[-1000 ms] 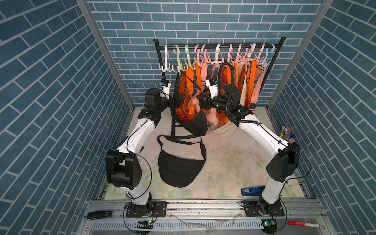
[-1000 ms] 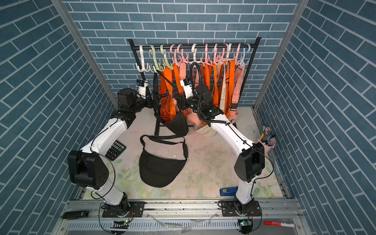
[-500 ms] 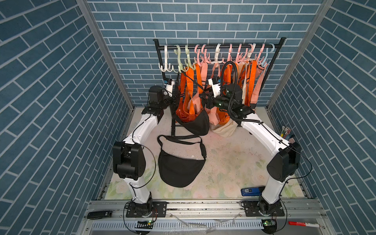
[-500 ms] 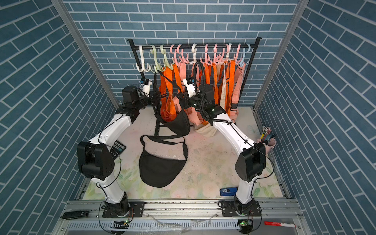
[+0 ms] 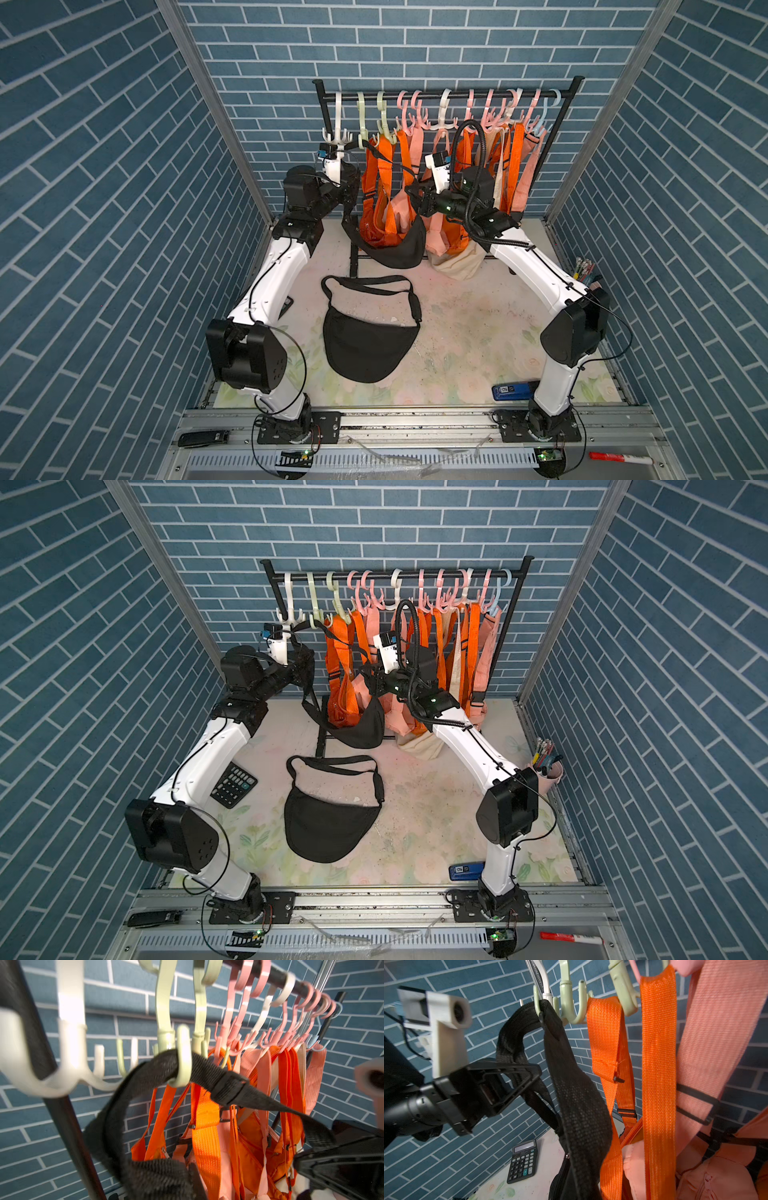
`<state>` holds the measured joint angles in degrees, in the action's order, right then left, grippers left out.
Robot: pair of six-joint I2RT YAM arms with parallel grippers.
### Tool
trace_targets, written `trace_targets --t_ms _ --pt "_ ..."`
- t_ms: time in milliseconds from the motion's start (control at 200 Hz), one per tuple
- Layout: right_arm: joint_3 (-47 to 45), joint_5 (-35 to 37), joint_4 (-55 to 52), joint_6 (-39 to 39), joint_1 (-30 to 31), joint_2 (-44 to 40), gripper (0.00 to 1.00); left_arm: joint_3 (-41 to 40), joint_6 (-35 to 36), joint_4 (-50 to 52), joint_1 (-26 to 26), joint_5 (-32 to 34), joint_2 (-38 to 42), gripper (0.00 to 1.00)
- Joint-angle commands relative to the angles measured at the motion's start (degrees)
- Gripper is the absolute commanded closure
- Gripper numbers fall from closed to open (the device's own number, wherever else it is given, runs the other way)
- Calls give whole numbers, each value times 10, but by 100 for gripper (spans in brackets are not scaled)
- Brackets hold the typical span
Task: Take the bag off the hook
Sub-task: Pick up the bag from the hook.
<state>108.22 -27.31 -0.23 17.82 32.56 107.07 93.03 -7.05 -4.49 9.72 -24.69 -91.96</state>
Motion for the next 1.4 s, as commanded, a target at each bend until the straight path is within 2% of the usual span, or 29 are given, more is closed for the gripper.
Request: trace_targets --t_ms 0,205,450,610,755,1100,1395 --pt "31 -6 8 25 0 19 100 27 -1 25 -2 26 14 100" --pt "89 -12 3 46 1 56 100 91 15 81 -4 60 14 100" --pt "236 -20 -58 51 0 134 100 180 6 116 -6 81 -33 100" --pt "288 -13 -82 46 -5 152 100 297 11 182 -11 77 -97 100" --pt "296 -6 -82 53 -13 153 100 381 10 211 -13 72 -145 100" --pt "311 -6 -94 76 -36 162 100 416 -5 200 -21 56 -170 100" --pt "267 -24 -75 82 -38 121 100 387 -19 159 -21 20 -116 100"
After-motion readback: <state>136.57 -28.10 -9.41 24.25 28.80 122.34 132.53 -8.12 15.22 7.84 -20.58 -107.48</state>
